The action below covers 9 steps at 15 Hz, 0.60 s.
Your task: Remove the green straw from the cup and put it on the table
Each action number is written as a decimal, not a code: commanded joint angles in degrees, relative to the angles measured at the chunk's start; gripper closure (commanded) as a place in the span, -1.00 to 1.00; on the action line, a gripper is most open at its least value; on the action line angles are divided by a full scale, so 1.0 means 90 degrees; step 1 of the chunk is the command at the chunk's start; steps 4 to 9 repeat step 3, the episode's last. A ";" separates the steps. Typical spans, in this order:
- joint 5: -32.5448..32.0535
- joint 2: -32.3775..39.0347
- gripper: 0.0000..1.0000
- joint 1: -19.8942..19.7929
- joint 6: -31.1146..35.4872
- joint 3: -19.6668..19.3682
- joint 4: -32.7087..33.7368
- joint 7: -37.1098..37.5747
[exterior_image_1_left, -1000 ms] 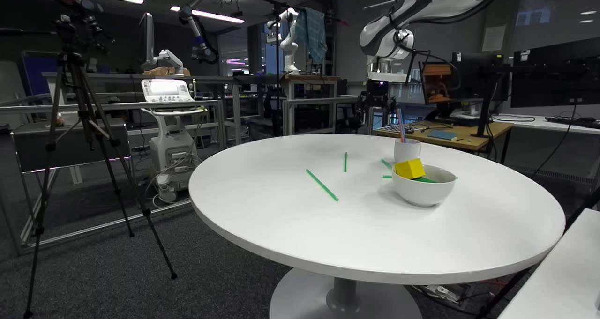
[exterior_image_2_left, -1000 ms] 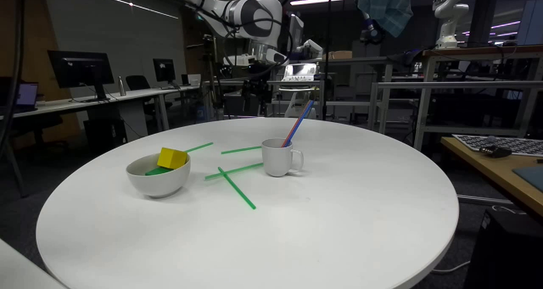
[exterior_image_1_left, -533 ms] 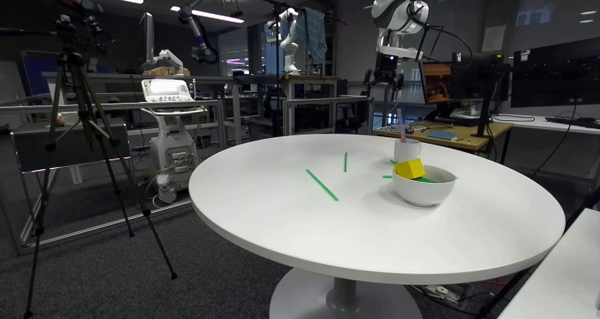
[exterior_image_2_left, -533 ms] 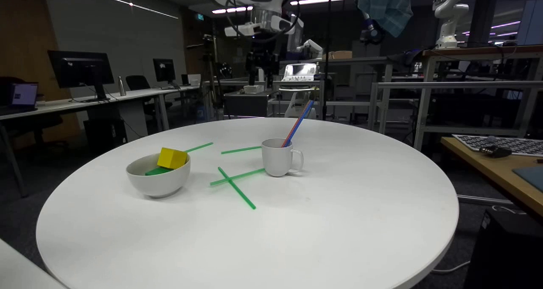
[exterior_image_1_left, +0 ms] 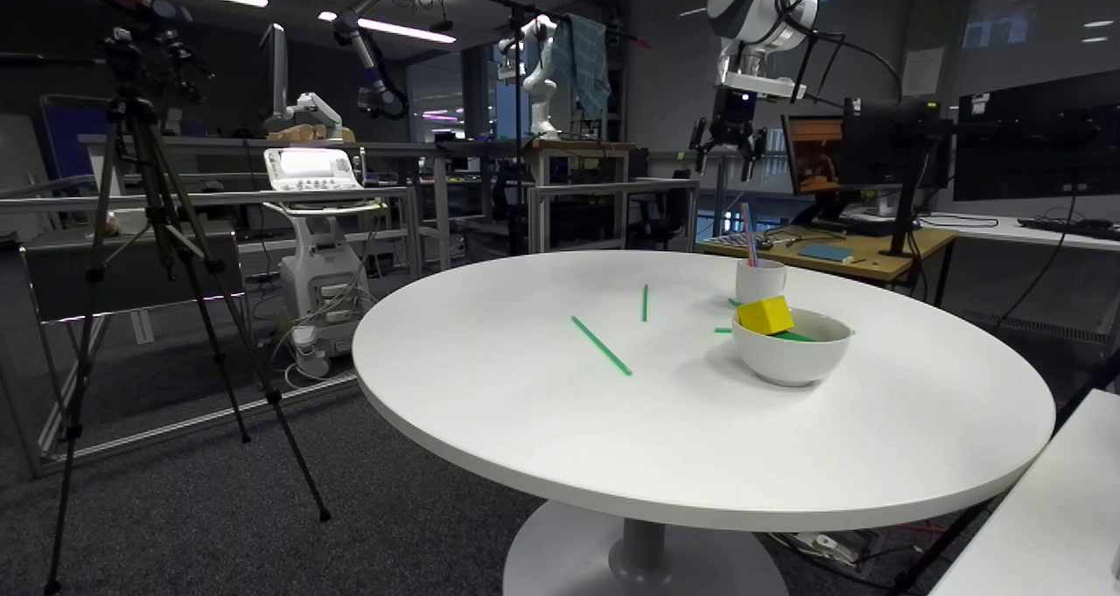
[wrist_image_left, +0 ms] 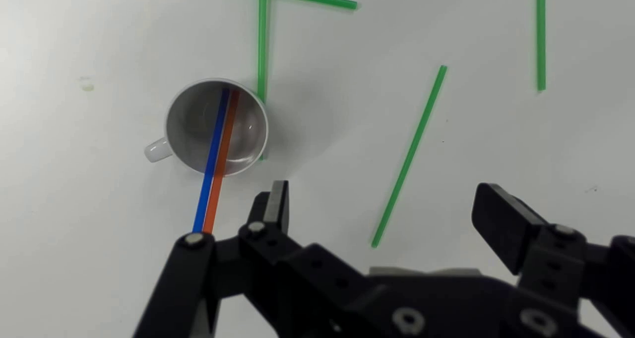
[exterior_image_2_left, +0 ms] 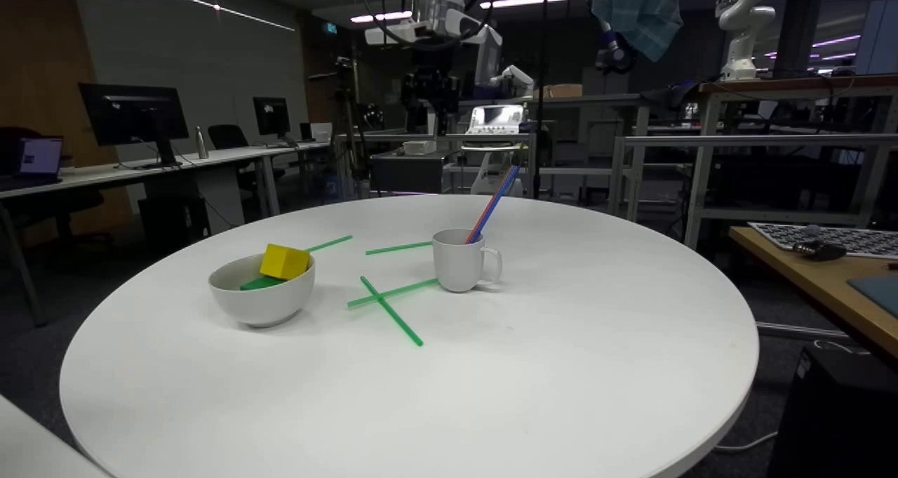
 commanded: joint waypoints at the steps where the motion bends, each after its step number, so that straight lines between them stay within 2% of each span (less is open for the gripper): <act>1: 0.0022 0.0008 -1.00 0.0029 -0.0026 -0.0046 0.0024 -0.0015; 9: 0.0022 0.0008 -1.00 0.0030 -0.0026 -0.0045 0.0023 -0.0015</act>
